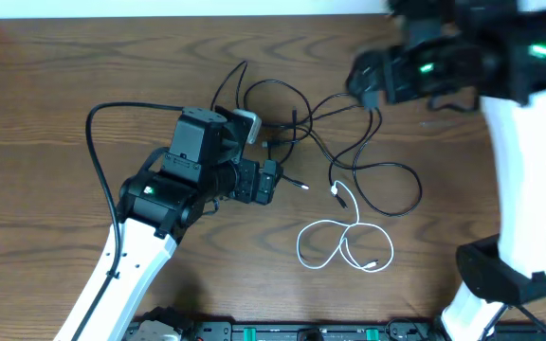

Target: Untangle cables

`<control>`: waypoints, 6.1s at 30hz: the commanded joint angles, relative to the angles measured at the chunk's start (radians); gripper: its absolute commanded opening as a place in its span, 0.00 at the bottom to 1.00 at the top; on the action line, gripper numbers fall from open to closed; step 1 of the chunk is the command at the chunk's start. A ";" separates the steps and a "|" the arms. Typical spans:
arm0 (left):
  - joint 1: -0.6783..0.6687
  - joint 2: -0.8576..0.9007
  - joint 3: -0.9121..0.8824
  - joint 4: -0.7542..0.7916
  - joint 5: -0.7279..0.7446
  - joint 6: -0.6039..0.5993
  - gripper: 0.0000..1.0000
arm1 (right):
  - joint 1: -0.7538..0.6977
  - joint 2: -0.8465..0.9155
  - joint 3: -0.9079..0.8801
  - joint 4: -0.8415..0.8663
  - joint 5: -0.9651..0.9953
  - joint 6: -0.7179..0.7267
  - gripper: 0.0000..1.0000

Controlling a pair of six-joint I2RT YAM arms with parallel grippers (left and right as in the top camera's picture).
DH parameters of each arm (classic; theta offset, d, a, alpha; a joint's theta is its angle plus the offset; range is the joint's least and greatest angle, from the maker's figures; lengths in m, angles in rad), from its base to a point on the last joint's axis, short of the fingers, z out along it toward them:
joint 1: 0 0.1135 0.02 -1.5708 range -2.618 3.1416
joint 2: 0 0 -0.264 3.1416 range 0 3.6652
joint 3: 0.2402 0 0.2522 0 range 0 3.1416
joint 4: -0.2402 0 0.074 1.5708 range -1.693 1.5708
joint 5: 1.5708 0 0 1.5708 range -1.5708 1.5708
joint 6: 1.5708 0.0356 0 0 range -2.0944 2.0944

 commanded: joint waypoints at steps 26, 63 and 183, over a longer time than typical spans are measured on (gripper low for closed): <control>0.004 0.004 0.010 -0.103 0.271 0.139 0.98 | 0.399 -0.172 -1.174 0.203 0.086 -0.149 0.99; 0.801 -0.037 0.013 -0.182 0.248 0.034 0.98 | 0.560 -0.172 -1.511 0.760 0.447 -0.093 0.99; 0.801 -0.037 0.013 -0.238 0.253 0.090 0.98 | 0.627 -0.314 -1.783 1.122 0.361 0.708 0.01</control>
